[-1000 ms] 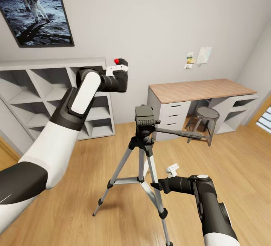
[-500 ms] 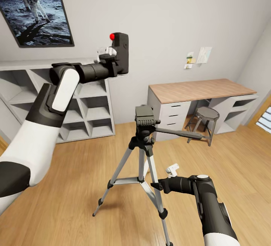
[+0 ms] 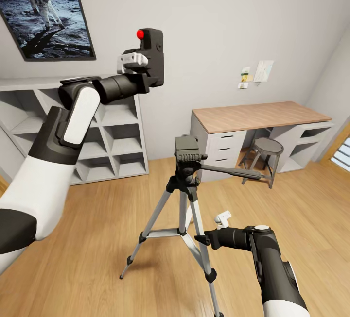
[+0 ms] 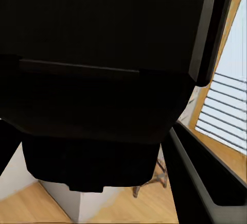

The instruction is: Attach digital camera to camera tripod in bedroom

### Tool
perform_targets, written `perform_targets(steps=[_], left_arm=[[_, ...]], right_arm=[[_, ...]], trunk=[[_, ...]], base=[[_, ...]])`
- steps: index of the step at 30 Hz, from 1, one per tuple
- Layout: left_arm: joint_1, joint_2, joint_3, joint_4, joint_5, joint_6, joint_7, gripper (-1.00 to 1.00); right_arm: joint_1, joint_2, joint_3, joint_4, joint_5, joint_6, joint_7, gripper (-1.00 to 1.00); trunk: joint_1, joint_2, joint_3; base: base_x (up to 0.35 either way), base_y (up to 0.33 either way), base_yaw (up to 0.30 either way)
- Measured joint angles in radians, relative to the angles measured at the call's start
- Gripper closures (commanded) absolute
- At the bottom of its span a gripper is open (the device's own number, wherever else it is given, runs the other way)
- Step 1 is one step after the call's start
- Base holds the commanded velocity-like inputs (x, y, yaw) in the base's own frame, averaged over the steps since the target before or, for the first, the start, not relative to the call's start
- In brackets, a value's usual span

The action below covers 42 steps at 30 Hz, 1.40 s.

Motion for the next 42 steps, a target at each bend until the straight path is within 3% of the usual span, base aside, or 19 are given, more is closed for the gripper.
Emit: perform_targets(steps=[3,5,7,8,9,13,17,20,23,25,26,27,28,30,31,34,38,41,42], left_arm=[[0.000,0.009,0.001,-0.004,0.017,0.064,-0.067,1.00],[-0.038,0.046,0.001,-0.001,0.028,0.179,-0.289,1.00],[-0.073,0.072,0.001,0.002,0.018,0.211,-0.373,1.00],[-0.134,0.108,-0.002,0.012,0.014,0.243,-0.463,1.00],[-0.160,0.115,-0.002,0.017,0.033,0.254,-0.480,1.00],[-0.232,0.131,-0.024,0.064,0.026,0.265,-0.544,1.00],[-0.327,0.137,-0.153,0.134,0.029,0.264,-0.631,1.00],[-0.404,0.138,-0.318,0.184,0.033,0.265,-0.703,1.00],[-0.454,0.139,-0.417,0.224,0.039,0.265,-0.777,1.00],[-0.478,0.142,-0.478,0.244,0.064,0.265,-0.842,1.00],[-0.489,0.144,-0.571,0.246,0.113,0.265,-0.883,1.00],[-0.490,0.146,-0.600,0.245,0.101,0.263,-0.888,1.00],[-0.492,0.148,-0.638,0.243,0.121,0.265,-0.894,1.00],[-0.493,0.159,-0.675,0.239,0.127,0.264,-0.899,1.00],[-0.494,0.198,-0.704,0.222,0.122,0.259,-0.896,1.00],[-0.494,0.233,-0.712,0.192,0.124,0.258,-0.890,1.00],[-0.494,0.302,-0.711,0.129,0.102,0.251,-0.832,1.00],[-0.495,0.348,-0.681,0.093,0.085,0.247,-0.783,1.00],[-0.494,0.351,-0.675,0.089,0.089,0.249,-0.779,1.00]], right_arm=[[0.000,0.000,0.000,0.000,0.000,0.000,0.000,1.00],[0.000,0.000,0.000,0.001,0.001,-0.001,0.000,1.00],[0.000,0.000,0.000,0.001,0.001,-0.002,0.000,1.00],[0.000,0.000,0.000,0.002,0.000,-0.003,0.000,1.00],[0.000,0.000,0.000,0.002,0.001,-0.003,0.001,1.00],[0.000,0.000,0.000,0.002,0.001,-0.002,0.001,1.00],[0.000,0.000,0.000,0.001,0.001,-0.002,0.000,1.00],[0.000,0.000,0.000,0.001,0.001,-0.003,0.001,1.00],[0.000,0.000,0.000,0.001,0.001,-0.004,0.001,1.00],[0.000,0.000,0.000,0.001,0.001,-0.004,0.000,1.00],[0.000,0.000,0.000,0.001,0.000,-0.003,0.000,1.00],[0.000,0.000,0.000,0.001,0.000,-0.003,-0.001,1.00],[0.000,0.000,0.000,0.001,0.000,-0.003,-0.001,1.00],[0.000,0.000,0.000,0.000,0.000,-0.003,-0.001,1.00],[0.000,0.000,0.000,0.000,0.000,-0.002,-0.001,1.00],[0.000,0.000,0.000,0.001,0.001,-0.004,-0.001,1.00],[0.000,0.000,-0.001,0.001,0.004,-0.005,0.002,1.00],[0.000,0.000,-0.001,0.002,0.005,-0.006,0.002,1.00],[0.000,0.000,-0.001,0.002,0.004,-0.007,0.002,1.00]], trunk=[[0.000,0.000,0.000],[0.000,0.000,0.000],[0.000,0.000,0.000],[0.000,0.000,0.000],[0.000,-0.001,0.000],[0.000,0.000,0.000],[0.000,0.000,0.000],[0.000,0.000,0.000],[0.000,0.000,0.000],[0.000,0.000,0.000],[0.000,0.000,0.000],[0.000,0.000,0.000],[0.000,0.000,0.000],[0.000,0.000,0.000],[0.000,0.000,0.000],[0.000,0.000,0.000],[0.000,0.000,0.000],[0.000,0.000,0.000],[0.000,0.000,0.000]], base=[[0.001,0.000,0.000],[0.000,0.000,0.000],[0.000,0.000,0.000],[0.000,0.000,0.000],[0.000,0.000,0.000],[0.000,0.000,0.000],[0.000,0.000,0.000],[0.000,0.000,0.000],[0.000,0.000,0.000],[0.000,0.000,0.000],[0.000,0.000,0.000],[0.000,0.000,0.000],[0.000,0.000,0.000],[0.000,0.000,0.000],[0.000,0.000,0.000],[0.000,0.000,0.000],[0.000,0.000,0.000],[0.000,0.000,0.000],[0.000,0.000,0.000]])
